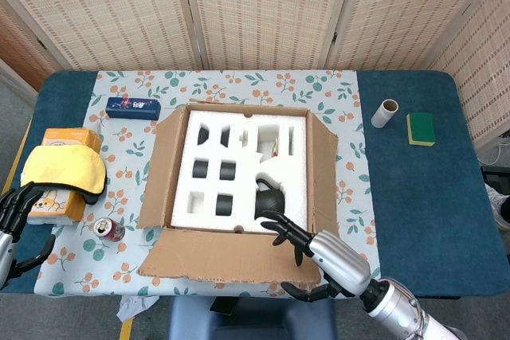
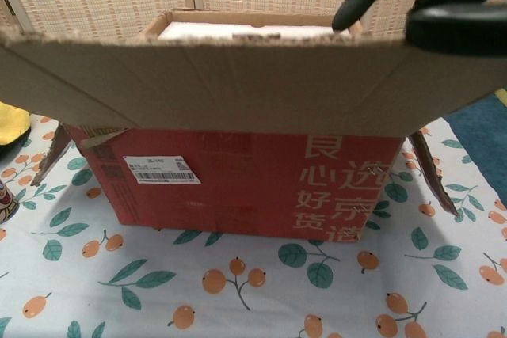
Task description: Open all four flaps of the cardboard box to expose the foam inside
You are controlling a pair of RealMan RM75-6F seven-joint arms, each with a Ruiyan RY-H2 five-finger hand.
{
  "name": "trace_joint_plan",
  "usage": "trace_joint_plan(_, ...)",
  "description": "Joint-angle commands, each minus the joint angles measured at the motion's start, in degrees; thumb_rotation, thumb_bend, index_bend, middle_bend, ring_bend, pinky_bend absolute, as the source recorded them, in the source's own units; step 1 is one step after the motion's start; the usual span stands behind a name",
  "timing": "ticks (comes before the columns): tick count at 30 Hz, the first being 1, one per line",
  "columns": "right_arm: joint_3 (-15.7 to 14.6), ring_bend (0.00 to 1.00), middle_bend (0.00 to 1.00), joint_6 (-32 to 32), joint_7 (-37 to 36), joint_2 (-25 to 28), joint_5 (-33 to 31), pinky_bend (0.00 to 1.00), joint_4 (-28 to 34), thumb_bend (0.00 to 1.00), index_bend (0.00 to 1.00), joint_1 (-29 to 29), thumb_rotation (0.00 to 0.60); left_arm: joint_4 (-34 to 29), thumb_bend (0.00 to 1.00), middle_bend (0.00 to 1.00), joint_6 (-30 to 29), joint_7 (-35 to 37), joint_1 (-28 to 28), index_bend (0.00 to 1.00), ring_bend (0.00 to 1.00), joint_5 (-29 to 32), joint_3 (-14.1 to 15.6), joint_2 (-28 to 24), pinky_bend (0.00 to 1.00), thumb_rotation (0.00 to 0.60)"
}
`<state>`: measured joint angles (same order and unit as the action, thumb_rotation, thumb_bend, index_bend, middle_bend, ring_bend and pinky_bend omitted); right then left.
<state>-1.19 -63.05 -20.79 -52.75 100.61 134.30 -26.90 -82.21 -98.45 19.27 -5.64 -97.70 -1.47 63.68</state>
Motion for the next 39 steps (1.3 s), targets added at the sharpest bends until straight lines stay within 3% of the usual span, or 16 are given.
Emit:
trace_joint_plan(1, -1.60, 0.27, 0.00, -0.78, -0.62, 0.00, 2.00, 0.53, -0.73, 0.43, 0.00, 1.19, 0.600, -0.03, 0.48, 0.00, 0.07, -0.17, 0.00, 0.00, 0.00, 0.02, 0.03, 0.02, 0.00, 0.600)
trace_joint_plan(7, -2.62, 0.26, 0.00, -1.58, -4.91, 1.29, 2.46, 0.53, -1.93, 0.43, 0.00, 1.36, 0.600, 0.00, 0.48, 0.00, 0.21, -0.49, 0.00, 0.00, 0.00, 0.12, 0.07, 0.16, 0.00, 0.600)
trace_joint_plan(11, -1.81, 0.26, 0.00, -3.68, -2.61, 1.54, 3.01, 0.53, -4.29, 0.43, 0.00, 2.02, 0.600, 0.00, 0.48, 0.00, 0.27, -0.47, -0.01, 0.00, 0.00, 0.32, 0.01, 0.15, 0.00, 0.600)
trace_joint_plan(17, 0.32, 0.20, 0.00, -6.87, 11.17, 0.49, 1.08, 0.43, -8.81, 0.43, 0.00, 4.42, 0.600, -0.01, 0.48, 0.00, 1.25, -0.77, -0.25, 0.00, 0.00, 0.68, 0.12, 0.01, 0.00, 0.600)
trace_joint_plan(19, 1.28, 0.13, 0.00, -7.99, 18.63, -0.41, -1.11, 0.37, -11.74, 0.43, 0.00, 5.67, 0.600, -0.23, 0.48, 0.00, 1.81, -0.82, -0.28, 0.00, 0.00, 1.06, 0.21, -0.16, 0.00, 0.600)
trace_joint_plan(22, 1.94, 0.07, 0.00, -9.08, 23.87, -2.19, -4.40, 0.27, -14.78, 0.43, 0.00, 7.04, 0.600, -0.61, 0.48, 0.00, 2.64, -0.99, -0.32, 0.00, 0.00, 1.68, 0.30, -0.46, 0.00, 0.600)
trace_joint_plan(29, 2.04, 0.05, 0.00, -16.19, 37.78, -7.68, -9.28, 0.04, -24.26, 0.43, 0.00, 13.02, 0.600, -1.91, 0.48, 0.00, 5.16, -3.04, -0.65, 0.00, 0.00, 3.07, 0.50, -1.05, 0.00, 0.600)
trace_joint_plan(33, 2.07, 0.02, 0.00, -21.77, 36.93, -13.45, -10.08, 0.00, -32.35, 0.43, 0.00, 16.65, 0.600, -2.49, 0.48, 0.00, 6.49, -5.22, -0.99, 0.00, 0.00, 3.86, 0.33, -0.79, 0.00, 0.600)
trace_joint_plan(39, 2.40, 0.01, 0.00, -26.03, 31.02, -17.85, -10.56, 0.00, -42.41, 0.43, 0.00, 19.53, 0.600, -2.42, 0.48, 0.00, 6.83, -8.08, -1.26, 0.00, 0.00, 3.86, 0.09, 0.30, 0.00, 0.600)
